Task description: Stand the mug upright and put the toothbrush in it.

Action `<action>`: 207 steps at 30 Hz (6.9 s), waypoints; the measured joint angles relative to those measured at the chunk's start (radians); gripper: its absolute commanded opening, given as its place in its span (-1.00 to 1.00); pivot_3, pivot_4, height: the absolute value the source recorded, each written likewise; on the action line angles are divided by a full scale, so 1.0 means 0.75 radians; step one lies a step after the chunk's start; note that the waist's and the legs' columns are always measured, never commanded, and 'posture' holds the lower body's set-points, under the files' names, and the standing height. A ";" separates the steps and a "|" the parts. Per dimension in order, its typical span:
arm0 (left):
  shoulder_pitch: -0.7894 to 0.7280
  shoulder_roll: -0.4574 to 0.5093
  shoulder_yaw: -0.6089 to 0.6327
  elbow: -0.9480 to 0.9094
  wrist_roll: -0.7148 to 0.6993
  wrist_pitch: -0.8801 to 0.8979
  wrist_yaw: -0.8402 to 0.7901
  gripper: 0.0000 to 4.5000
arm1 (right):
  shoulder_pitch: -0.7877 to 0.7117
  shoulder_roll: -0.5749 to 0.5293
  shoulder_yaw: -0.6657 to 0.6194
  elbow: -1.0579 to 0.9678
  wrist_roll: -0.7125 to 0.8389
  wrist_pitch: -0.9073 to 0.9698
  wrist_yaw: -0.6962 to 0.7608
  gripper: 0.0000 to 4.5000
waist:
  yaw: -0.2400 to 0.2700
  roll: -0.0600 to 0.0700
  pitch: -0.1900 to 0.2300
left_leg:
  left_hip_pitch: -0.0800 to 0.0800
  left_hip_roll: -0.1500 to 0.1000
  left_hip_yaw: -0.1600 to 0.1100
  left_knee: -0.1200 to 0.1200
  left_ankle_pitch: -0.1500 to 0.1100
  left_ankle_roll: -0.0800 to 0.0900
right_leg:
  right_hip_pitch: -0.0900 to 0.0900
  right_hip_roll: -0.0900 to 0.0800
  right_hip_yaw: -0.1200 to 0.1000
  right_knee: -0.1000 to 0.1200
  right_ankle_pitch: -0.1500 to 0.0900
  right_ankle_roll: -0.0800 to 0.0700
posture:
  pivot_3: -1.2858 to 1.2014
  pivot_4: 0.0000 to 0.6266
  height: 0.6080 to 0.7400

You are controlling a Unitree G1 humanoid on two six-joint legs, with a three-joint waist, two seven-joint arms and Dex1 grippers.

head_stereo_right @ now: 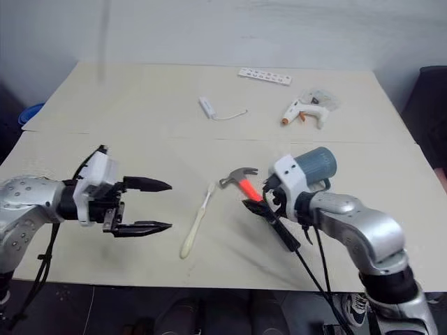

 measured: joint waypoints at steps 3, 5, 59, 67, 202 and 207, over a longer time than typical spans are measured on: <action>-0.026 0.002 -0.031 0.010 0.023 -0.030 -0.024 0.99 | -0.020 0.051 0.050 0.094 -0.049 0.005 -0.016 1.00 | -0.002 0.000 0.000 | -0.001 0.001 0.000 0.000 0.000 0.000 | -0.001 0.001 0.000 0.000 0.000 0.000 | 0.03 -0.52 1.00; -0.033 0.002 -0.047 0.047 0.045 -0.049 -0.035 0.99 | -0.047 0.063 0.077 0.122 -0.074 -0.010 -0.007 1.00 | -0.008 0.000 0.000 | 0.000 0.002 0.000 0.000 0.000 0.000 | -0.001 0.002 0.000 0.001 0.000 0.000 | 0.03 -0.52 1.00; -0.403 -0.369 -0.251 0.298 0.181 -0.175 -0.043 1.00 | 0.285 -0.057 -0.901 0.629 -0.252 -0.436 -0.094 -0.68 | -0.005 0.012 0.003 | 0.001 -0.001 0.016 0.000 0.001 0.002 | -0.004 0.005 0.014 0.004 0.002 0.004 | 0.03 -0.52 1.00; -0.403 -0.369 -0.251 0.292 0.181 -0.165 -0.034 1.00 | 0.192 -0.094 -1.014 1.042 -0.299 -0.734 -0.189 -0.52 | -0.005 0.012 0.003 | 0.001 -0.001 0.017 0.000 0.001 0.002 | -0.003 0.005 0.016 0.001 0.003 0.005 | 0.03 -0.52 1.00; -0.397 -0.319 -0.194 0.194 -0.124 1.068 0.765 1.00 | 0.343 -0.592 -0.649 -0.330 0.603 -0.348 0.741 0.51 | 0.000 -0.002 0.003 | 0.002 0.003 0.012 0.001 0.001 0.000 | 0.000 0.015 0.025 -0.001 0.002 0.005 | 0.03 -0.52 1.00; -0.463 -0.356 -0.404 0.238 -0.020 1.053 0.792 1.00 | 0.312 -0.565 -0.620 -0.330 0.601 -0.352 0.659 0.51 | 0.000 -0.002 0.003 | 0.001 0.004 0.011 0.000 0.001 -0.001 | -0.001 0.015 0.026 -0.005 0.002 0.005 | 0.03 -0.52 1.00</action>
